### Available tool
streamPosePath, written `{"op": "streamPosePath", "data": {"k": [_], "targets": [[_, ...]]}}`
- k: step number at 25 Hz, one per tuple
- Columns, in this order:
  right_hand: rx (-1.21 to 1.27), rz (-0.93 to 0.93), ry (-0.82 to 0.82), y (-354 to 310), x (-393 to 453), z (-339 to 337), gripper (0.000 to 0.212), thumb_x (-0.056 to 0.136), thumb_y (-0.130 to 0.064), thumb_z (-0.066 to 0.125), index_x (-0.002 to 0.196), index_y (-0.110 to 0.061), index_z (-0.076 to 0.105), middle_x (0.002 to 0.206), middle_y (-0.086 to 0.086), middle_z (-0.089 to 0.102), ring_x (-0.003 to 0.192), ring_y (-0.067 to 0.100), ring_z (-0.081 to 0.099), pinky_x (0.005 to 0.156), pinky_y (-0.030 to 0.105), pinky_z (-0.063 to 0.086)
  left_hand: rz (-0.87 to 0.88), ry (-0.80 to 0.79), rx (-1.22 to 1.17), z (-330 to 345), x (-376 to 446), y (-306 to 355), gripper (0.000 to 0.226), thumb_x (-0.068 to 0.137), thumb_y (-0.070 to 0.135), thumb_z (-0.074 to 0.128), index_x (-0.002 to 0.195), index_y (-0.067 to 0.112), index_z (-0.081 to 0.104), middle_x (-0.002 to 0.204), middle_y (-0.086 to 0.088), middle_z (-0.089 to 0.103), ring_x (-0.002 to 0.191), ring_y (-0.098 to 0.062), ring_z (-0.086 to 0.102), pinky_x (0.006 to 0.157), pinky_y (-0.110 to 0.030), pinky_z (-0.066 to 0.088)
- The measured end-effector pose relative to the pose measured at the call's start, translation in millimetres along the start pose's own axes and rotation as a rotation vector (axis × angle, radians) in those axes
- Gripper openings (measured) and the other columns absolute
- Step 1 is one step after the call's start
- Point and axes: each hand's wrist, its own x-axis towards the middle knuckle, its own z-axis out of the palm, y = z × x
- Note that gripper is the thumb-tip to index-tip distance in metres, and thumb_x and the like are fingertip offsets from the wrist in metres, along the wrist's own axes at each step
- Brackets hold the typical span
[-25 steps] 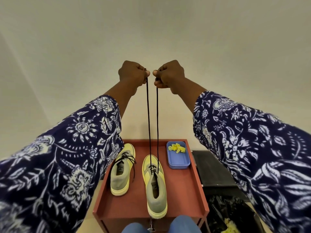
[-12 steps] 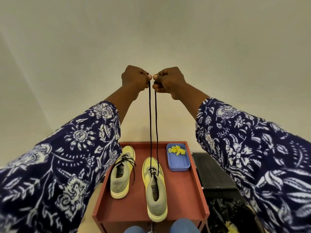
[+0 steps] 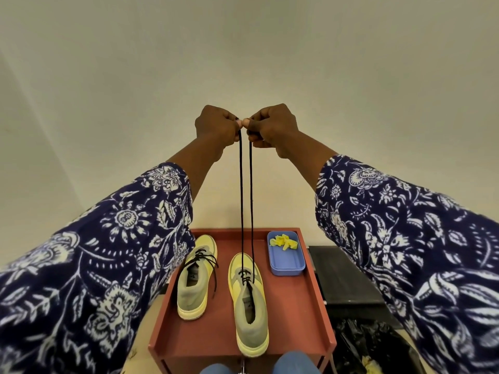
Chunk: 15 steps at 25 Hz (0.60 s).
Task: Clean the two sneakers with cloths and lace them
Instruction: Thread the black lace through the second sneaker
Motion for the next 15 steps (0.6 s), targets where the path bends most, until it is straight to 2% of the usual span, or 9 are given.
{"op": "streamPosePath", "data": {"k": [5, 9, 12, 15], "targets": [[0.024, 0.017, -0.011, -0.7, 2.8, -0.7, 0.016, 0.080, -0.017, 0.072, 0.068, -0.011, 0.063, 0.068, 0.006, 0.063, 0.058, 0.015, 0.061, 0.061, 0.026, 0.059, -0.010, -0.022, -0.022, -1.9, 0.4, 1.3, 0.013, 0.084, 0.009, 0.066, 0.092, -0.001, 0.067, 0.076, -0.006, 0.061, 0.059, -0.012, 0.059, 0.060, -0.017, 0.054], [0.135, 0.095, -0.031, 0.8, 6.1, 1.3, 0.011, 0.080, -0.014, 0.071, 0.076, -0.005, 0.065, 0.072, 0.008, 0.063, 0.059, 0.015, 0.061, 0.055, 0.023, 0.056, -0.017, -0.037, -0.049, -2.3, 1.4, 0.9, 0.014, 0.084, 0.006, 0.065, 0.095, -0.003, 0.067, 0.072, -0.005, 0.059, 0.059, -0.011, 0.058, 0.049, -0.010, 0.051], [0.187, 0.126, -0.040, 0.3, 7.2, 2.1, 0.011, 0.081, -0.011, 0.070, 0.081, -0.002, 0.064, 0.072, 0.009, 0.063, 0.058, 0.015, 0.060, 0.052, 0.021, 0.055, -0.019, -0.042, -0.061, -2.1, 2.2, 1.0, 0.014, 0.084, 0.004, 0.064, 0.096, -0.004, 0.066, 0.082, -0.010, 0.061, 0.062, -0.011, 0.058, 0.048, -0.009, 0.051], [0.187, 0.127, -0.049, 0.0, 9.4, 2.1, 0.011, 0.080, -0.011, 0.071, 0.080, -0.003, 0.064, 0.072, 0.008, 0.063, 0.059, 0.015, 0.060, 0.053, 0.022, 0.054, -0.024, -0.043, -0.065, -2.0, 3.4, 0.7, 0.015, 0.084, 0.004, 0.064, 0.097, -0.004, 0.066, 0.077, -0.007, 0.060, 0.061, -0.011, 0.058, 0.047, -0.009, 0.051]]}}
